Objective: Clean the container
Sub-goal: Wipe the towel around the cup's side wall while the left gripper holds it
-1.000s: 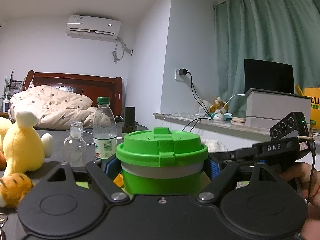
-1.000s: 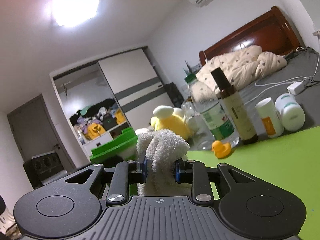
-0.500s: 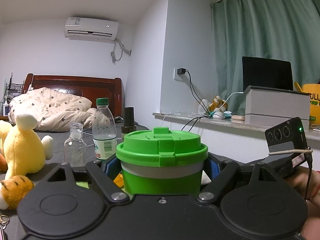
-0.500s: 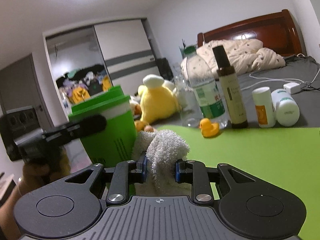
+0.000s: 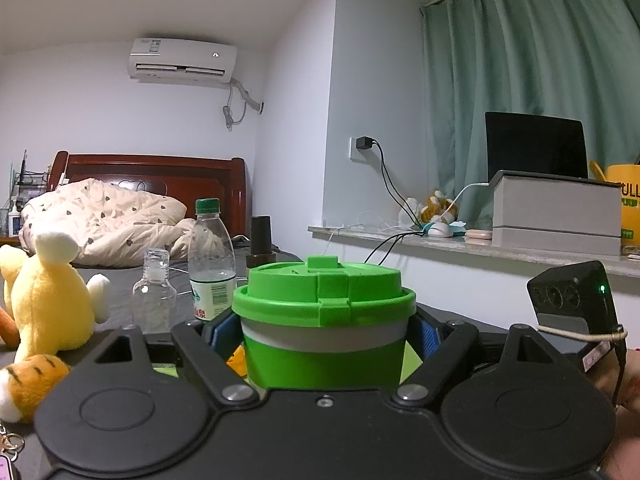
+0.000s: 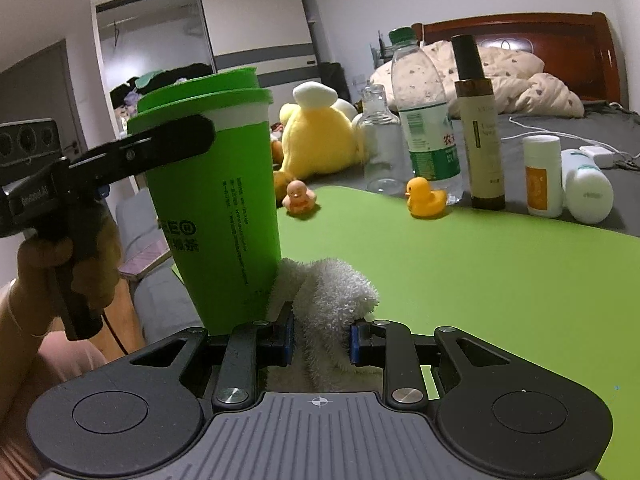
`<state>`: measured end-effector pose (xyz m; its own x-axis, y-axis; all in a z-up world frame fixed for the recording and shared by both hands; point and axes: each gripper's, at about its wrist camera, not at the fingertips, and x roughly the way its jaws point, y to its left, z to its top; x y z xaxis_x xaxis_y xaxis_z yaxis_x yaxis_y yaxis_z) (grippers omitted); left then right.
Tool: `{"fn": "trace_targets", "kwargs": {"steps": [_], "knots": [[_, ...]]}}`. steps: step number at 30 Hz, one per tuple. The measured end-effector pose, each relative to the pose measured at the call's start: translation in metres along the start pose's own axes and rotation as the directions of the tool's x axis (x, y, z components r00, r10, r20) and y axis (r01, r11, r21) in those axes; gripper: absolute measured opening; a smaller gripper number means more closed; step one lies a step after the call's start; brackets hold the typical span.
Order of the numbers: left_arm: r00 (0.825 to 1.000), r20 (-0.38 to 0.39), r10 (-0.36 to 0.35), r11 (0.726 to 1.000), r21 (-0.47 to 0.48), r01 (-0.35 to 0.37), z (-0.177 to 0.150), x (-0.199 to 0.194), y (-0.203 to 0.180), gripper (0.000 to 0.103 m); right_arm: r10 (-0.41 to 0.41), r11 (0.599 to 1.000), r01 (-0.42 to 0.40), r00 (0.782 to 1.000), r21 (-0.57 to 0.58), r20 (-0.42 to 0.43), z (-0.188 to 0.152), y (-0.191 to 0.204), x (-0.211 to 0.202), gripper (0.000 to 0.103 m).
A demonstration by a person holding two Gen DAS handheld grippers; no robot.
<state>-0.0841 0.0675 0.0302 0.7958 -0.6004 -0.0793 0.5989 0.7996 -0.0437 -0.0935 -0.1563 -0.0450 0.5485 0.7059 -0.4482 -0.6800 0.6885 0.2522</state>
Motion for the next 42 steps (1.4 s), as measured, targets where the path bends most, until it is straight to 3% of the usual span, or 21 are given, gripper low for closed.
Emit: {"fn": "trace_targets", "kwargs": {"steps": [8,14,19,24,42], "knots": [[1.0,0.0,-0.006,1.0,0.005,0.006,0.0,-0.002,0.0,0.082,0.014,0.992,-0.033,0.988,0.121,0.156,0.016,-0.022,-0.041,0.026],[1.0,0.0,-0.023,1.0,0.009,0.023,-0.001,-0.004,0.002,0.082,0.011,0.977,-0.081,0.942,0.197,0.336,0.029,-0.033,-0.065,0.026],[0.999,0.001,-0.04,0.999,0.002,0.04,-0.002,-0.007,0.005,0.082,0.067,0.966,-0.157,0.92,0.208,0.385,0.042,-0.031,-0.06,0.026],[0.998,0.0,-0.055,0.998,0.003,0.055,-0.002,-0.008,0.007,0.081,0.113,0.963,-0.191,0.927,0.191,0.356,0.046,-0.022,-0.039,0.026],[0.999,-0.016,-0.046,0.999,-0.001,0.046,-0.005,-0.009,0.01,0.081,0.108,0.983,-0.12,0.99,0.141,0.091,0.023,-0.013,0.02,0.026]]}}
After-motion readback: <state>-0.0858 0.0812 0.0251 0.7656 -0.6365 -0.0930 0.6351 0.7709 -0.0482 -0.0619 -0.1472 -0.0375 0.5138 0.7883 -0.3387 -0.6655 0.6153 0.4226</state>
